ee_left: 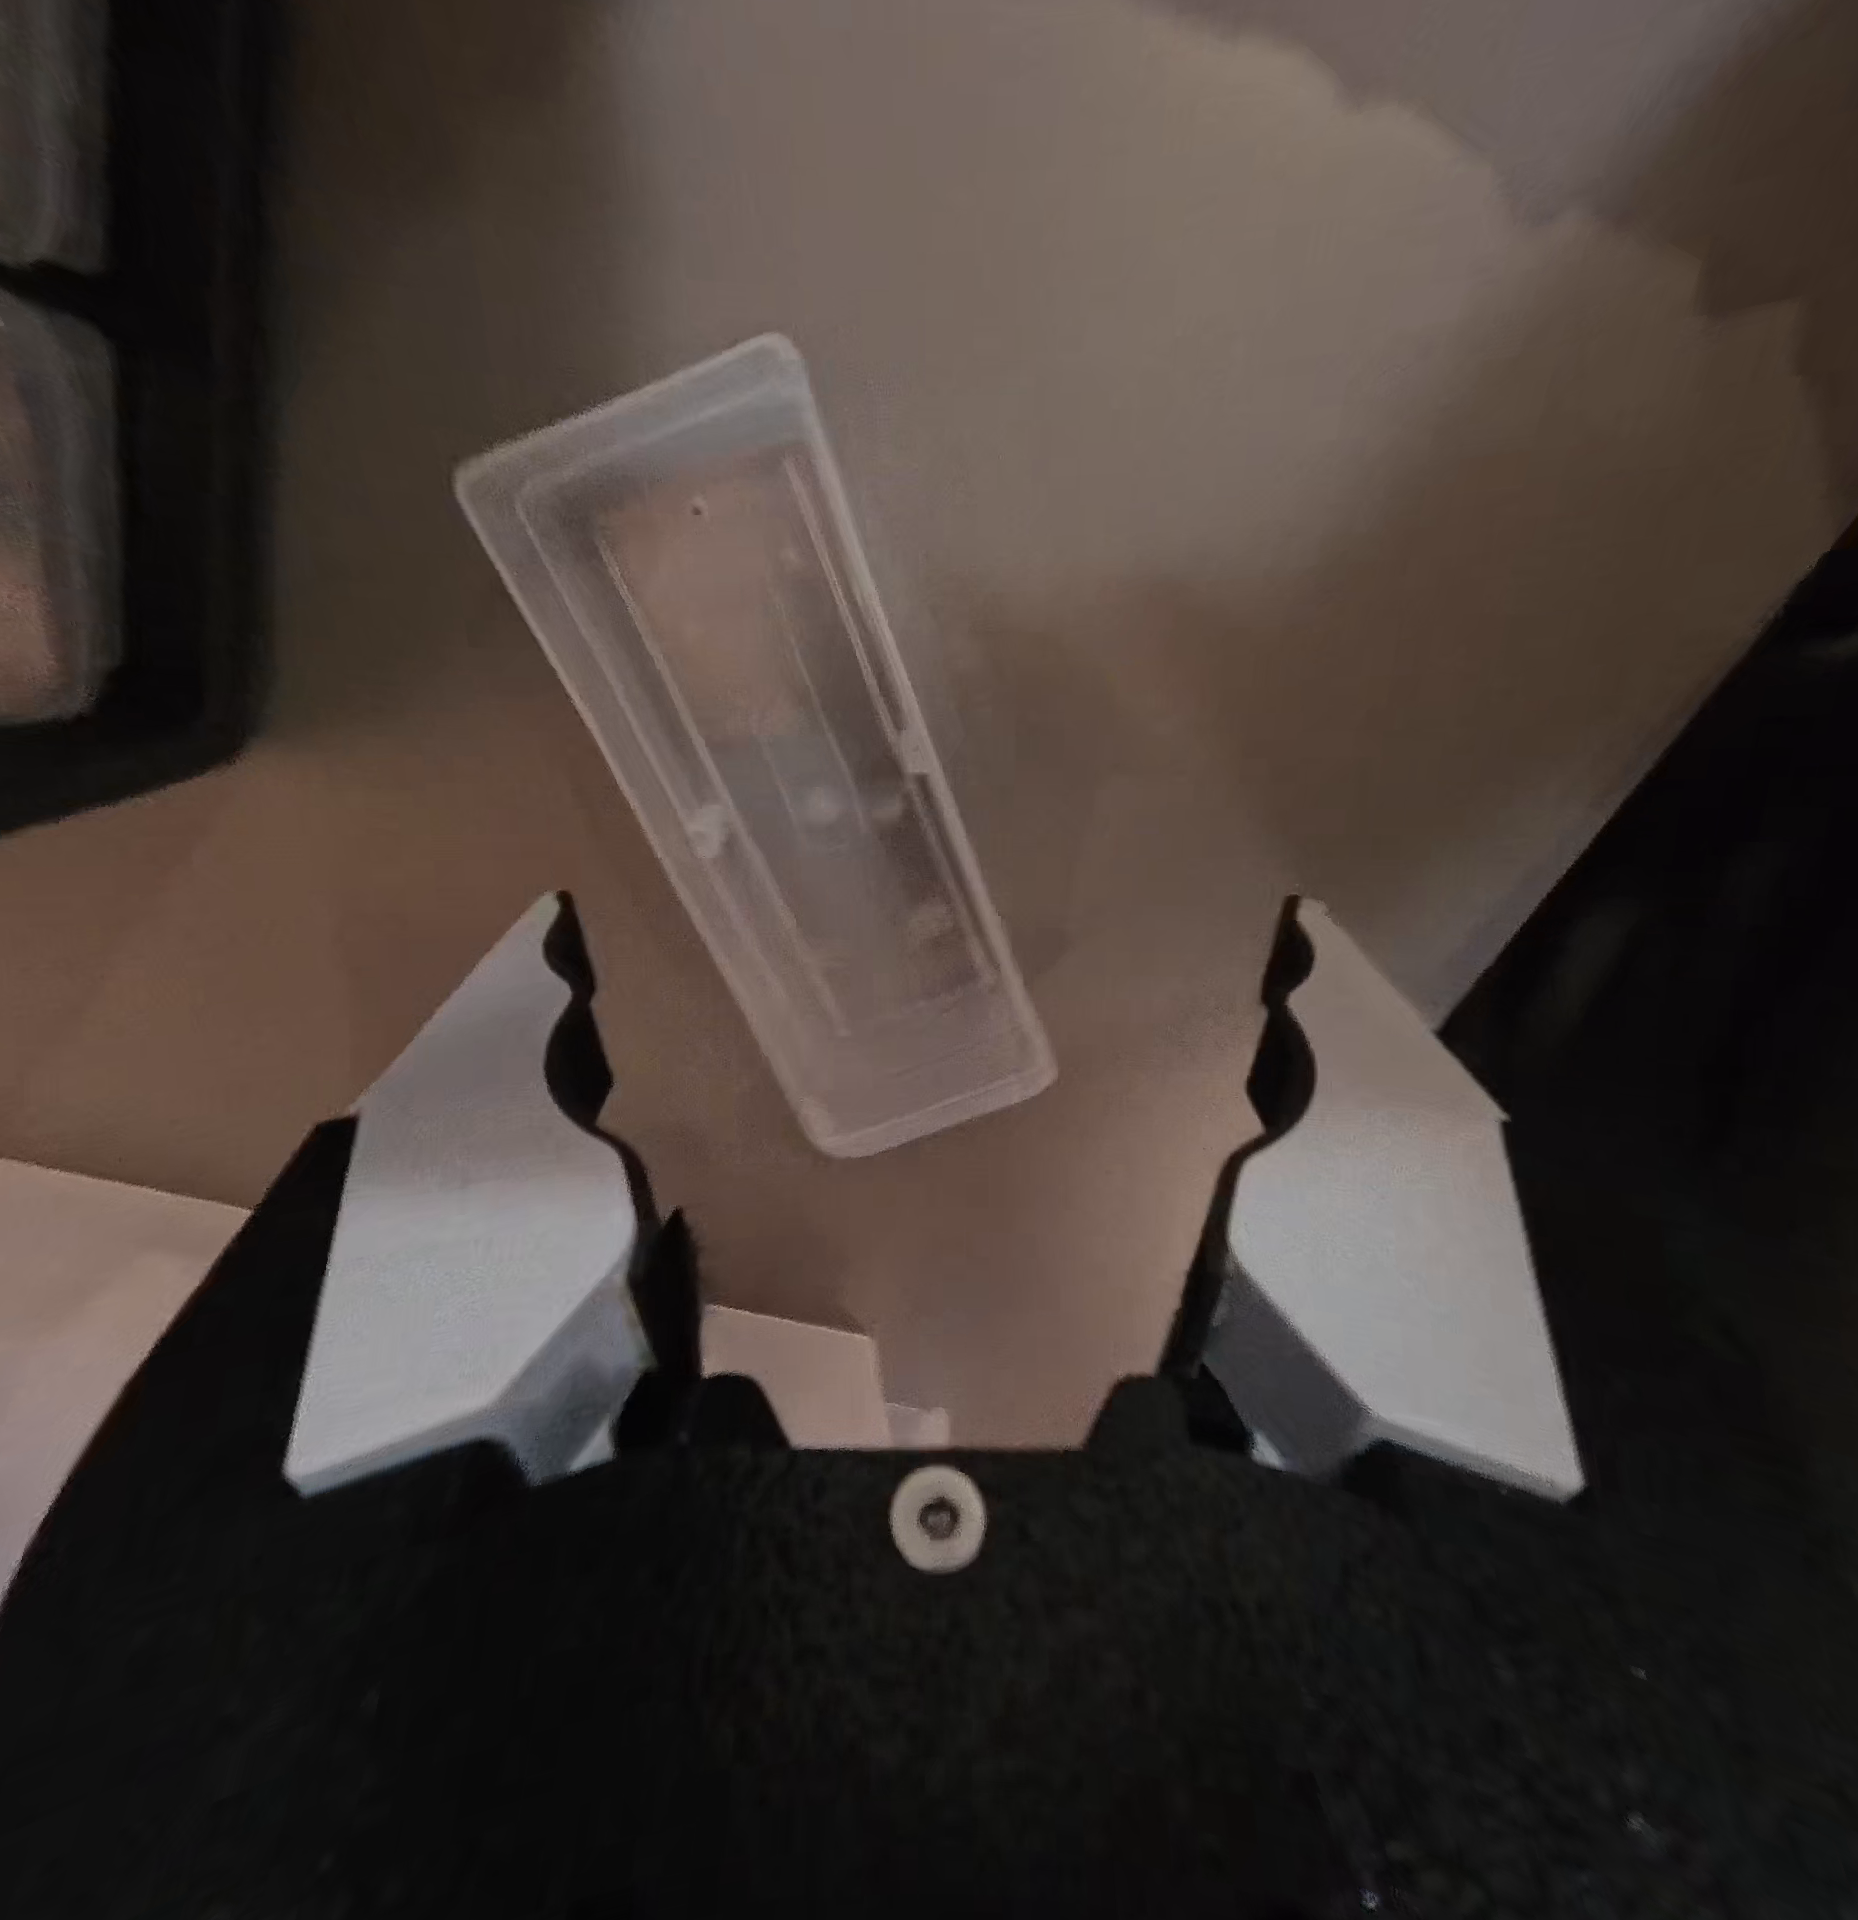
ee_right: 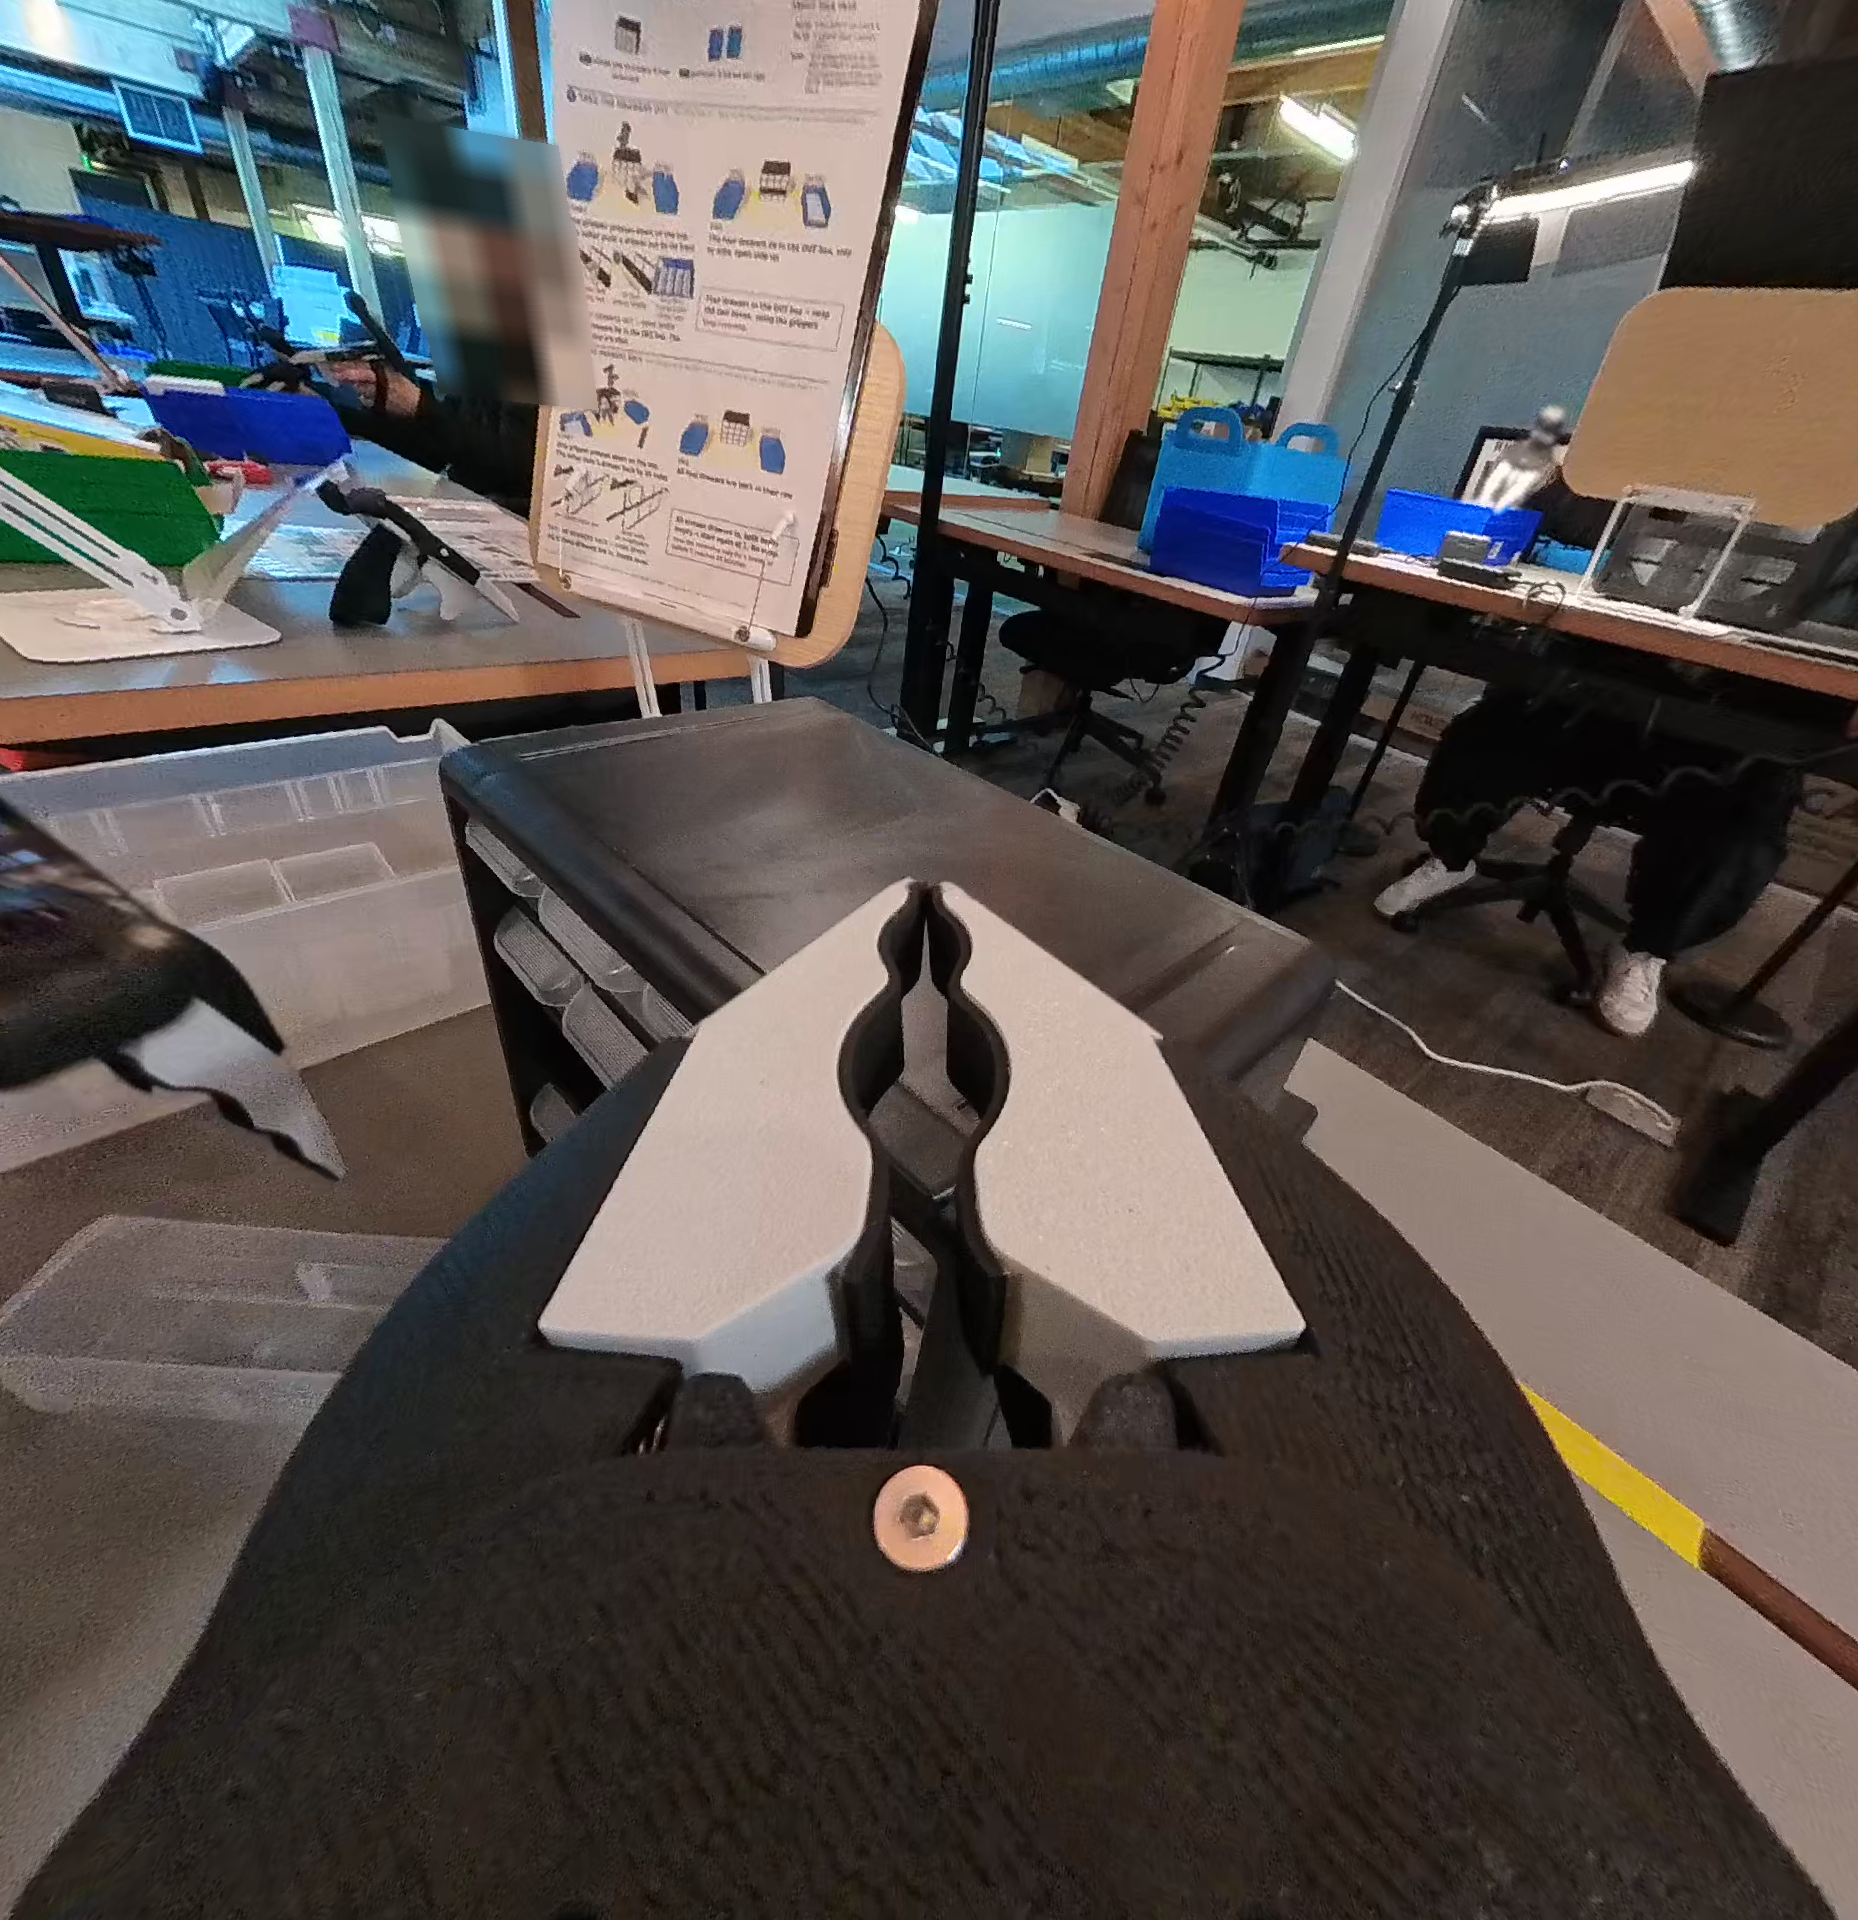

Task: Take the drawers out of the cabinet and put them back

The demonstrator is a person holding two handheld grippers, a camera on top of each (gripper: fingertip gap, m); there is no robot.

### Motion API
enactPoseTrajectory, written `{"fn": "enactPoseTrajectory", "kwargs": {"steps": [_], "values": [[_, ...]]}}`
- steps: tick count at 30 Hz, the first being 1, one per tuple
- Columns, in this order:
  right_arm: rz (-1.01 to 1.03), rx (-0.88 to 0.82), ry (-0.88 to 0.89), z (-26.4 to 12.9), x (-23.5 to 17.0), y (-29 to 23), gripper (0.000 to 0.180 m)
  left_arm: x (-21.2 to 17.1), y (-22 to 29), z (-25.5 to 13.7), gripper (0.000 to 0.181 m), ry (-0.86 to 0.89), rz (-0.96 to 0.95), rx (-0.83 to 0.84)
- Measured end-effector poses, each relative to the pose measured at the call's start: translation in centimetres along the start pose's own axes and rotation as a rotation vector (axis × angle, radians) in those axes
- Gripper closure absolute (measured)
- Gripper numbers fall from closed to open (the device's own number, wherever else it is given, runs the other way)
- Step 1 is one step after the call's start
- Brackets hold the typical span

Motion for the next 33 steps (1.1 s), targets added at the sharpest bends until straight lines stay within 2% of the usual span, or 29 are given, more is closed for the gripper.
{"fn": "enactPoseTrajectory", "kwargs": {"steps": [5, 9, 11, 14, 16, 18, 25, 28, 30, 33], "values": [[0.016, 0.012, 0.034, -0.4, 0.4, 0.1, 0.18, -1.4, 1.4, -2.4, 0.075, 0.158, 0.3, 0.202], [0.027, 0.014, 0.045, -0.6, 0.5, 0.2, 0.18, -2.2, 5.1, -1.1, 0.09, 0.192, 0.505, 0.306], [0.031, 0.016, 0.048, -0.6, 0.5, 0.2, 0.18, -1.9, 5.8, -0.4, 0.1, 0.193, 0.598, 0.424], [0.033, 0.022, 0.051, -0.5, 0.5, 0.1, 0.18, -0.3, 6.1, 1.0, 0.11, 0.24, 0.629, 0.559], [0.032, 0.022, 0.053, -0.6, 0.6, 0.1, 0.18, -0.1, 5.6, 2.2, 0.113, 0.195, 0.635, 0.604], [0.034, 0.025, 0.059, -0.7, 0.7, 0.1, 0.18, -0.4, 4.8, 2.7, 0.128, 0.152, 0.653, 0.655], [0.055, 0.034, 0.072, -1.0, 0.7, 0.4, 0.18, -2.6, 5.1, 2.6, 0.14, 0.083, 0.667, 0.558], [0.057, 0.034, 0.074, -1.1, 0.8, 0.4, 0.18, -3.9, 4.5, 2.2, 0.131, 0.017, 0.656, 0.562], [0.057, 0.033, 0.078, -1.2, 0.8, 0.5, 0.18, -3.8, 5.1, 1.8, 0.124, 0.065, 0.633, 0.53], [0.063, 0.033, 0.085, -1.3, 0.9, 0.6, 0.18, -3.3, 5.7, 1.7, 0.13, 0.105, 0.606, 0.504]]}}
Point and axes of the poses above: each gripper's, where its closed fingertips meet, z out along the fingers, x out of its top, y = z × x across the jaws, the point moved 4 cm from there along -z, back along the fingers, and after that the axes turned 14 degrees about z, right-handed, at the moved point
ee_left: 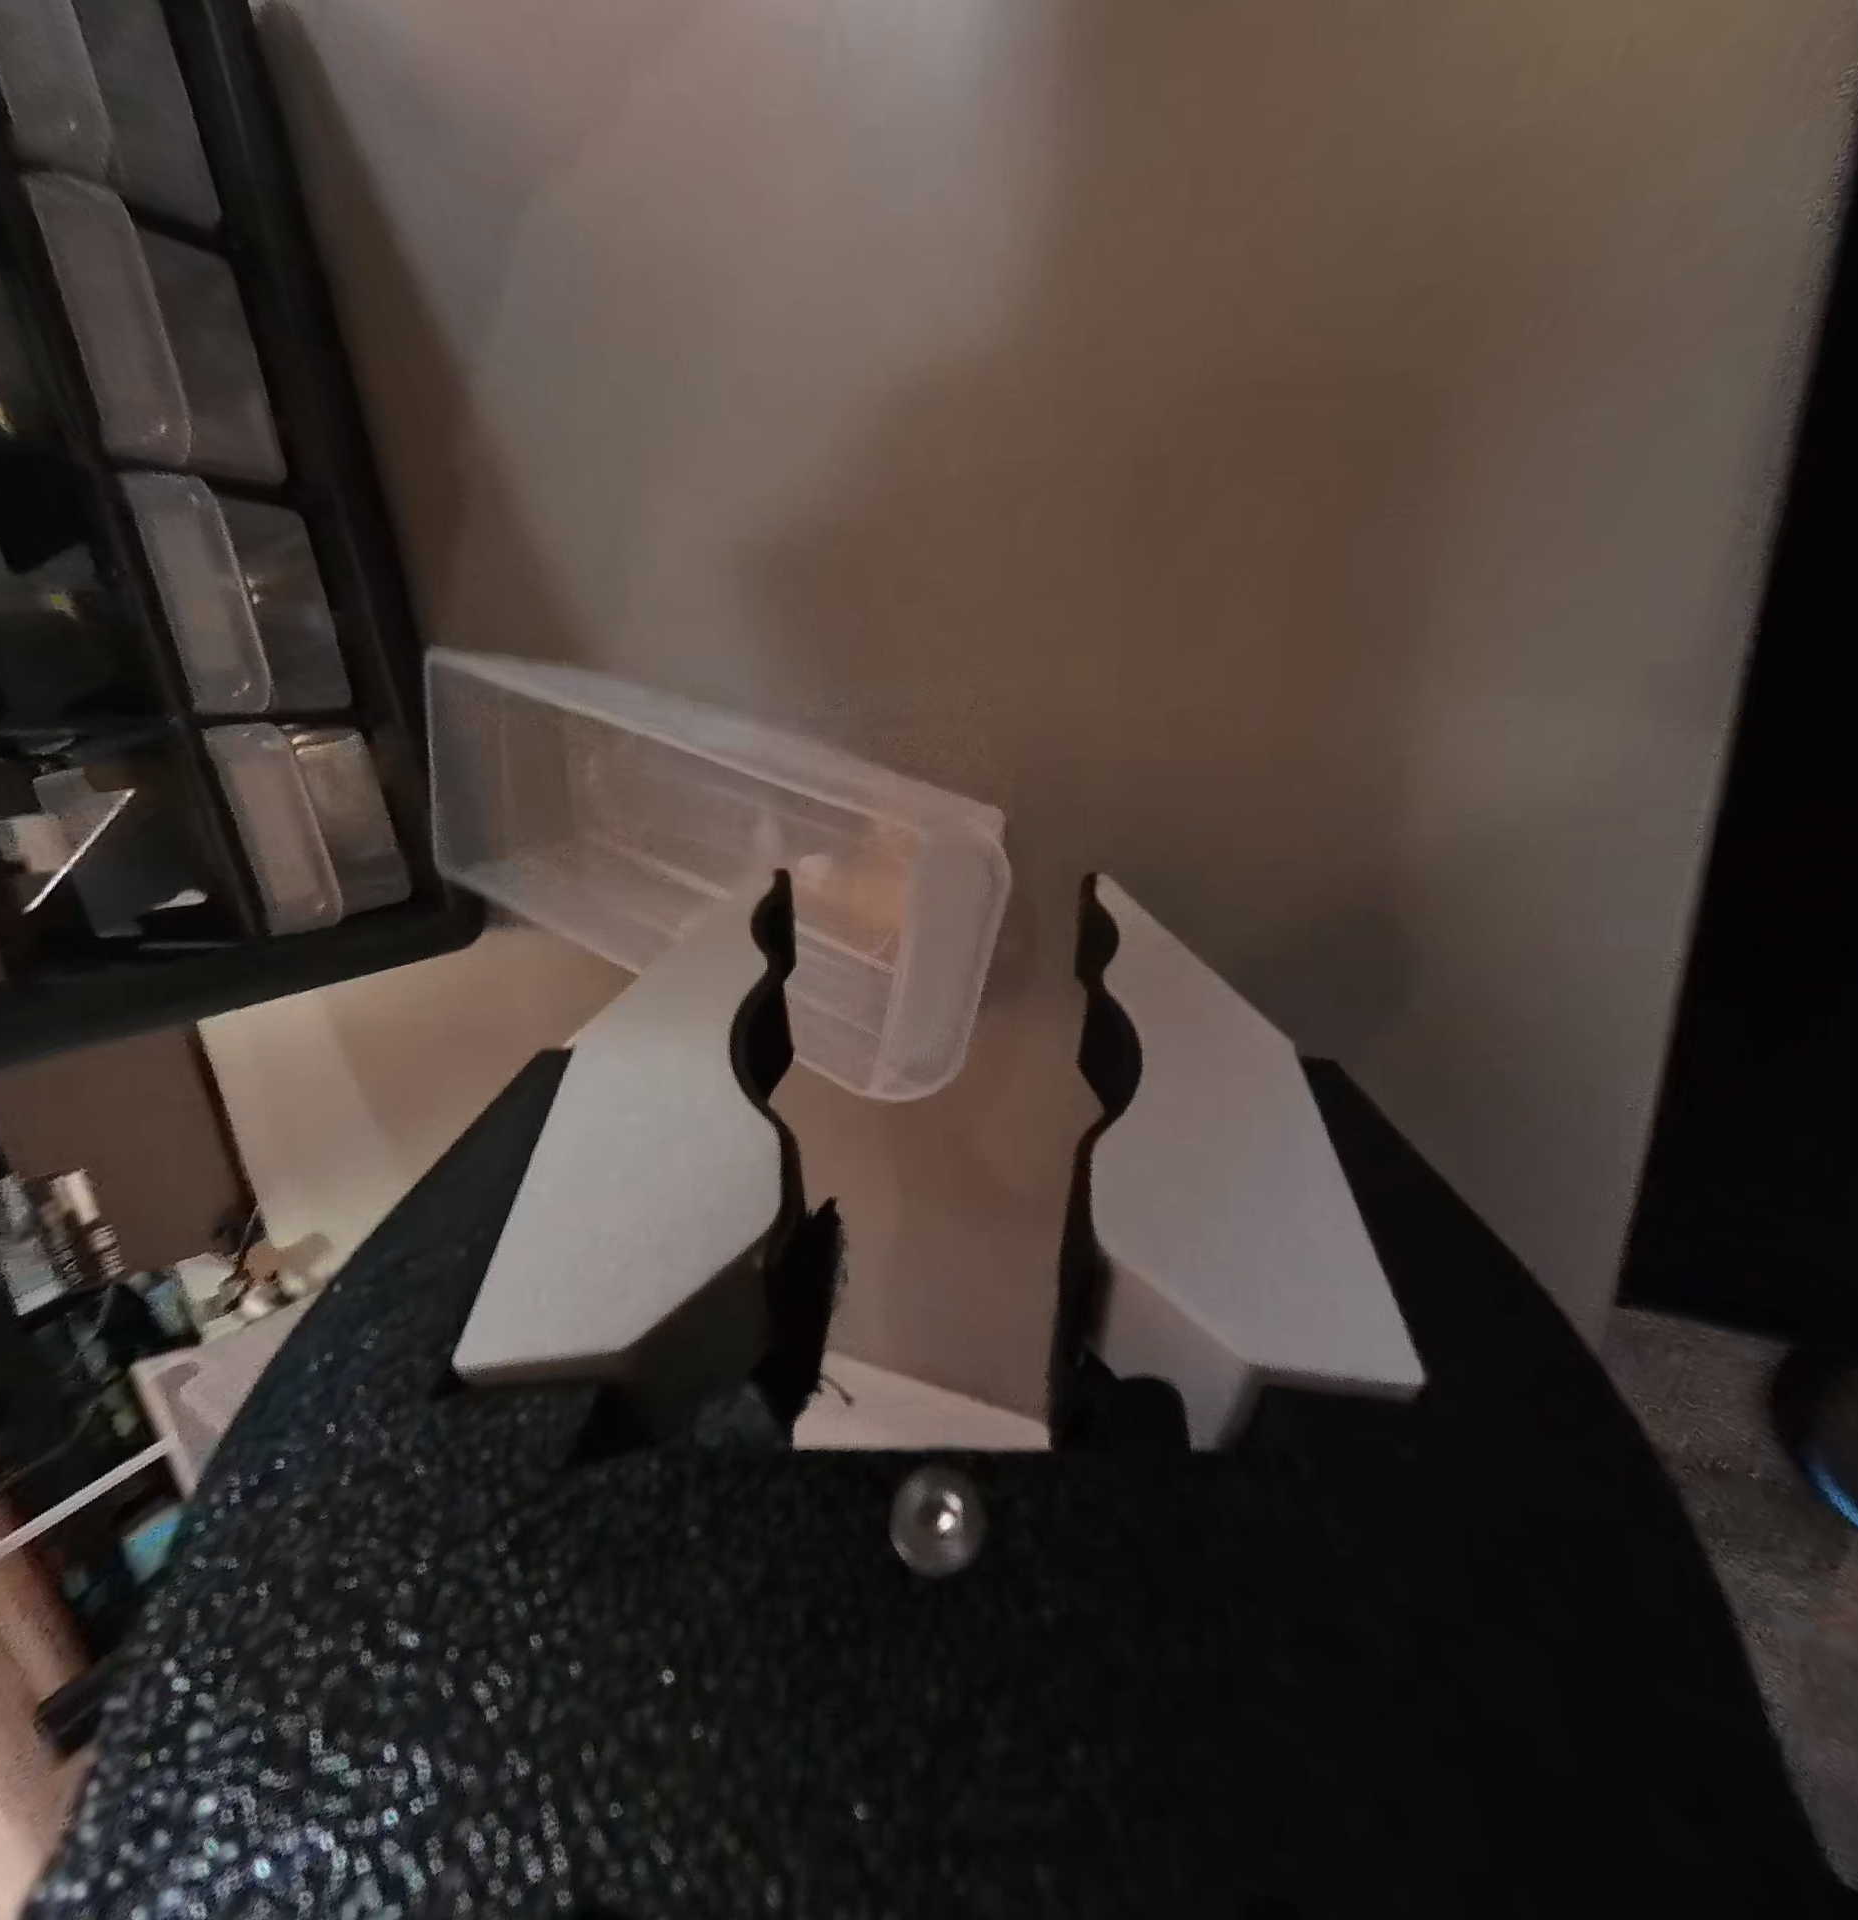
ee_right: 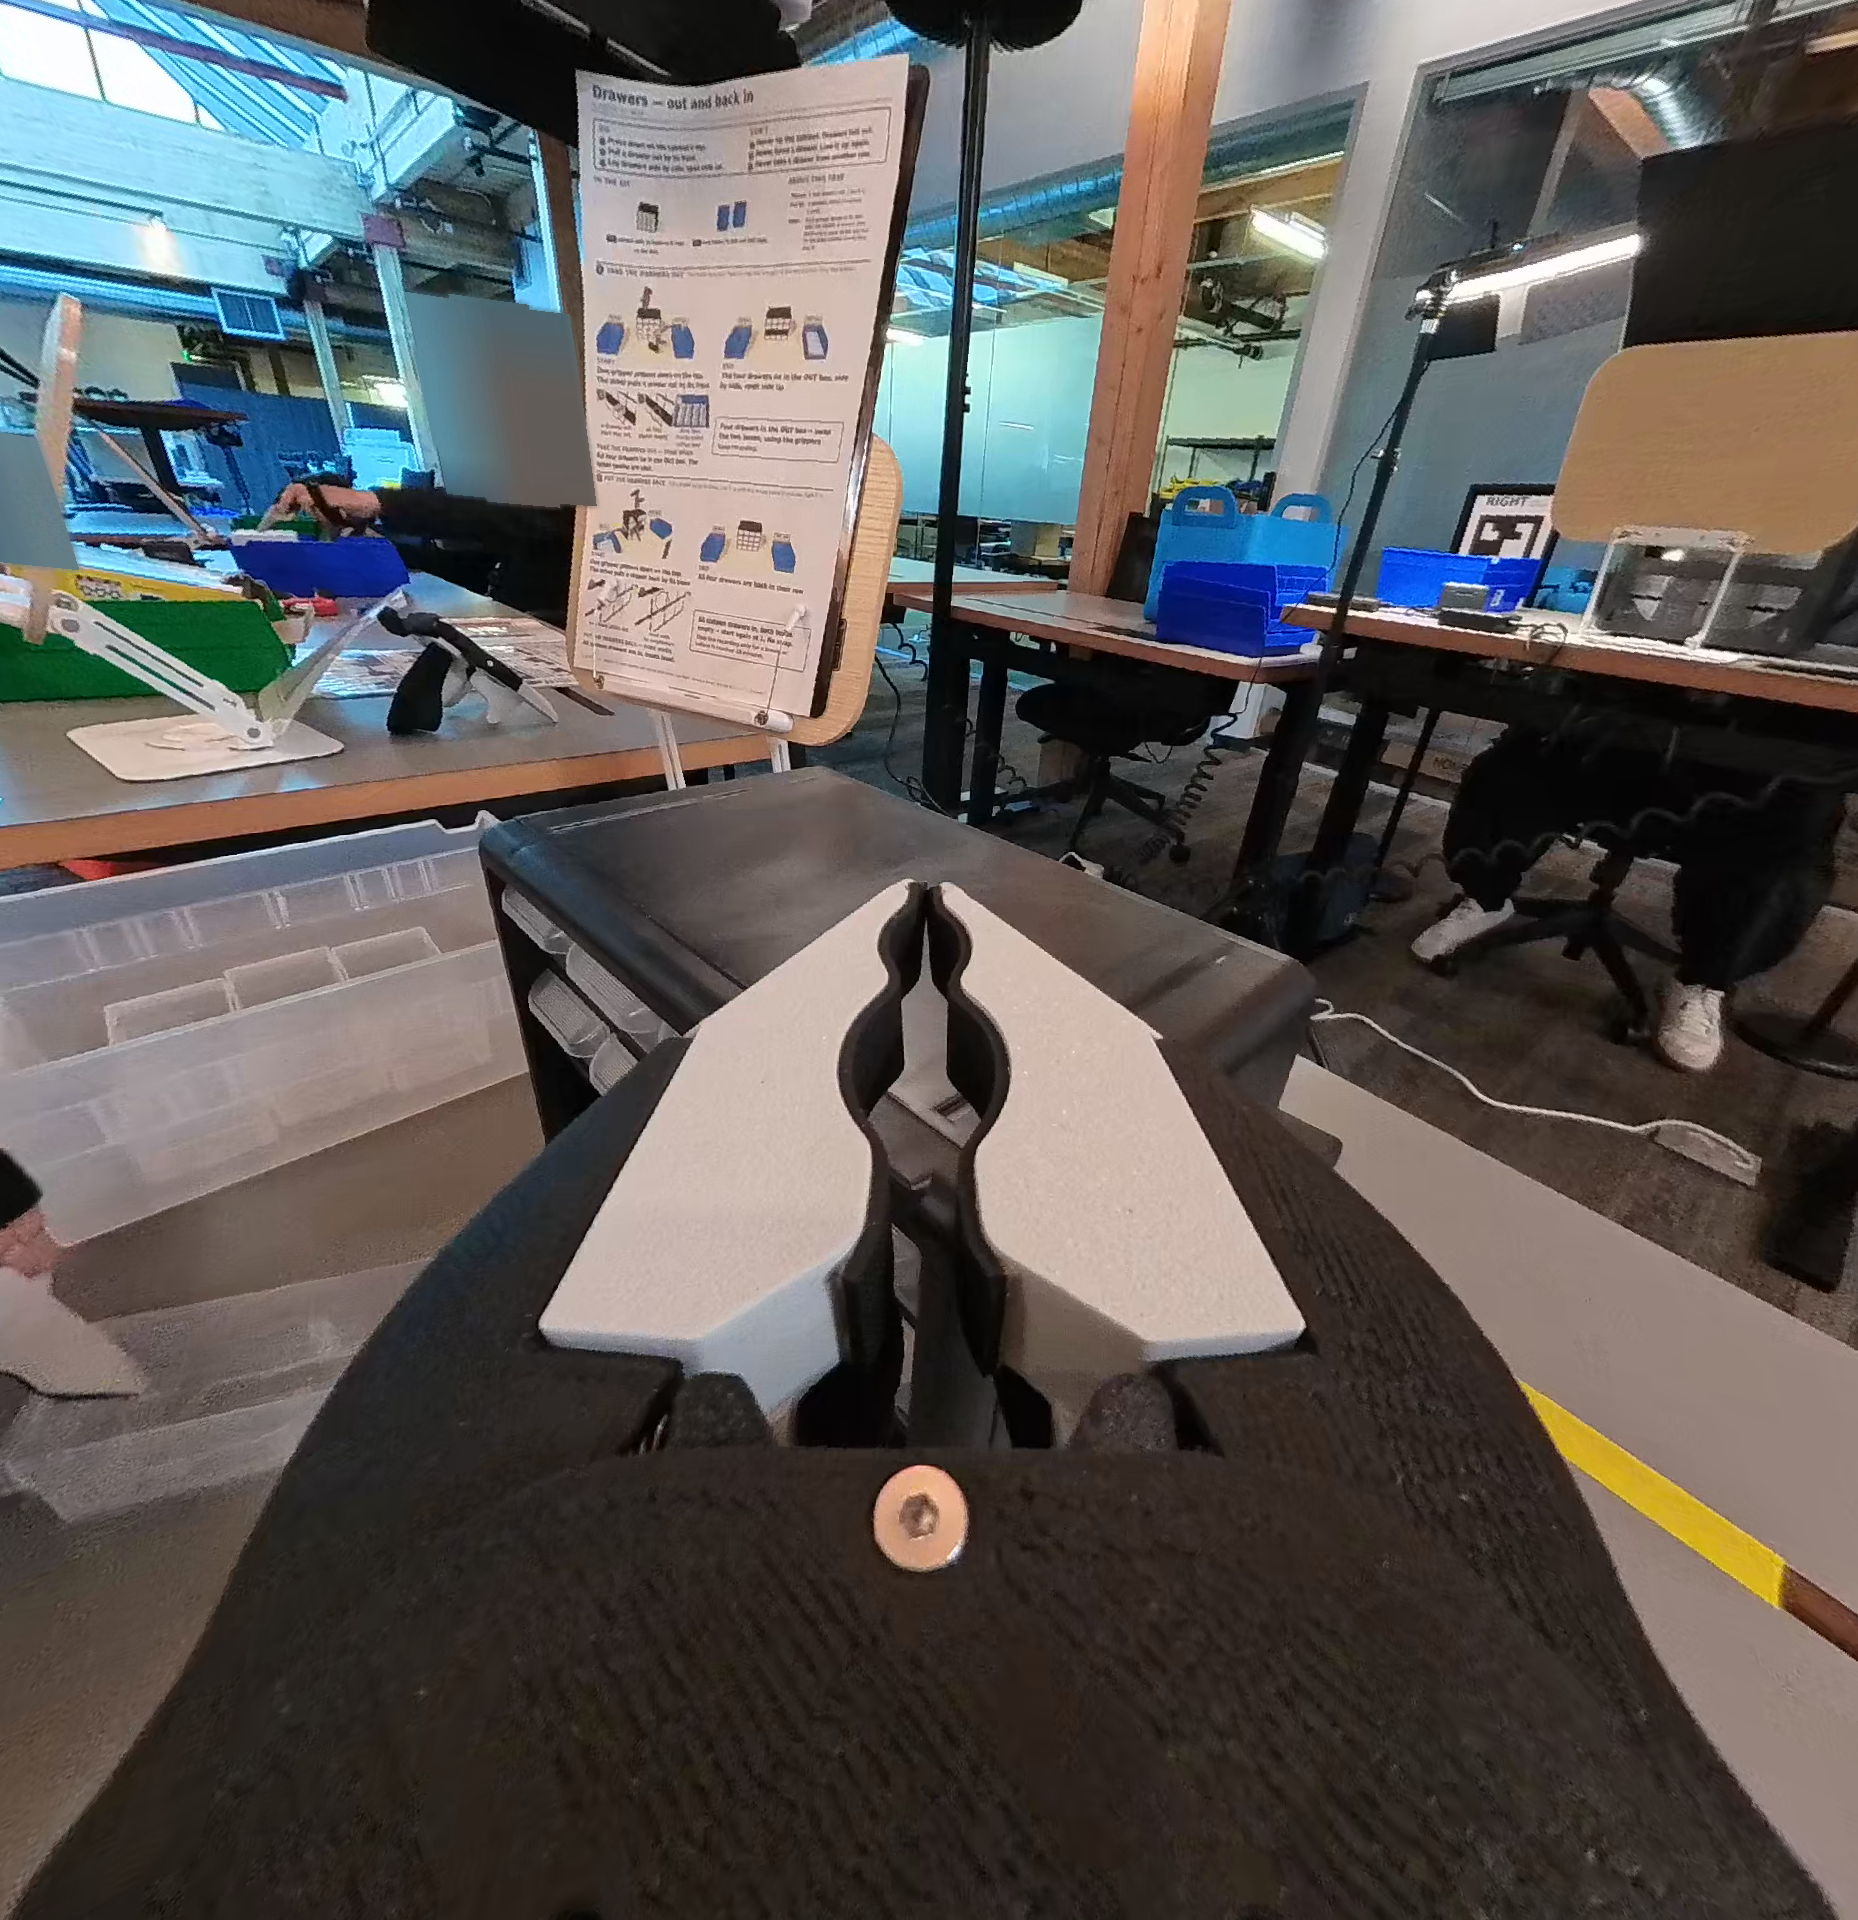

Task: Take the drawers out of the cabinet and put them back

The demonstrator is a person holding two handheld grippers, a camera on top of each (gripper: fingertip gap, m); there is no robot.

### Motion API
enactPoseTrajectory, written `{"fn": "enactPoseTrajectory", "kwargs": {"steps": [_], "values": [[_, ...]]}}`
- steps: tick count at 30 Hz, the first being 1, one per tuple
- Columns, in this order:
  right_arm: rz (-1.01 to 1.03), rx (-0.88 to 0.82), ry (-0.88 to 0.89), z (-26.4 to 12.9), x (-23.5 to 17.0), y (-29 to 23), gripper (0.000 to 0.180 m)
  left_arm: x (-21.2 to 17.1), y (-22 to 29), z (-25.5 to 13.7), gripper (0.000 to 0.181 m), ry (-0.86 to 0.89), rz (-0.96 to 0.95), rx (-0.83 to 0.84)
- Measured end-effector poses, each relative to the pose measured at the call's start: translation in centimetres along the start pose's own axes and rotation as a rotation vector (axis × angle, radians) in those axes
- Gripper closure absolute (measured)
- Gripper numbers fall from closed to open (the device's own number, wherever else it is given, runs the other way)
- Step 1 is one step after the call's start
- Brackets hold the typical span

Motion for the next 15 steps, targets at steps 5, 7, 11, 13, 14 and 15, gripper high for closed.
{"fn": "enactPoseTrajectory", "kwargs": {"steps": [5, 7, 11, 13, 14, 15], "values": [[0.01, 0.001, 0.009, -0.2, 0.1, 0.2, 0.18, -1.4, 0.9, 1.4, 0.157, -0.067, 0.028, -0.024], [0.013, 0.001, 0.013, -0.3, 0.1, 0.3, 0.18, -0.6, 0.8, 1.3, 0.152, -0.014, -0.023, -0.034], [0.018, 0.001, 0.014, -0.4, 0.1, 0.4, 0.18, 0.6, 0.3, 0.8, 0.126, 0.028, -0.076, -0.034], [0.018, 0.002, 0.015, -0.4, 0.1, 0.4, 0.18, 0.0, 0.3, 0.6, 0.123, -0.01, -0.062, -0.038], [0.018, 0.002, 0.016, -0.4, 0.1, 0.4, 0.18, -0.4, 0.3, 0.6, 0.125, -0.031, -0.052, -0.035], [0.018, 0.003, 0.017, -0.4, 0.2, 0.3, 0.18, -0.7, 0.5, 0.6, 0.13, -0.045, -0.037, -0.03]]}}
Point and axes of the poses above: each gripper's, where its closed fingertips meet, z out along the fingers, x out of its top, y = z × x across the jaws, the point moved 4 cm from there along -z, back along the fingers, and after that the axes turned 14 degrees about z, right-handed, at the moved point
